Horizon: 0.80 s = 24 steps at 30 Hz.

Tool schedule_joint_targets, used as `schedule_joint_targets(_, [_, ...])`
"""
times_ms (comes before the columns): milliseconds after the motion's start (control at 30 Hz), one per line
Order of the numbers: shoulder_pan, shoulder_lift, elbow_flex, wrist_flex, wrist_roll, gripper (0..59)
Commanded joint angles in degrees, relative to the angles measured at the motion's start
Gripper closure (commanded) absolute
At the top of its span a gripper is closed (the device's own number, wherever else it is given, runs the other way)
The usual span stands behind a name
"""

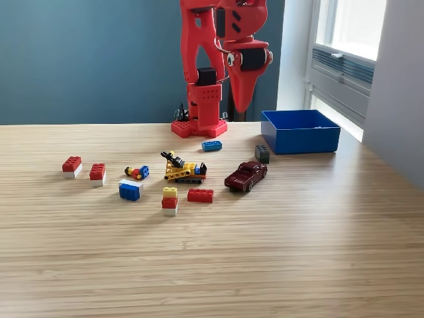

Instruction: Grasp a lego block and put it in the bin.

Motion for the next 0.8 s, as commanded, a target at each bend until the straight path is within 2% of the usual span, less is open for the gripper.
schedule_joint_targets(33, [1.1, 4.0, 0.0, -1.1, -0.8, 58.6])
schedule_joint_targets(400, [2.6, 4.0, 3.8, -4.0, -0.8, 58.6])
schedule_joint_targets(800, [7.8, 4.0, 6.7, -6.2, -4.2, 58.6])
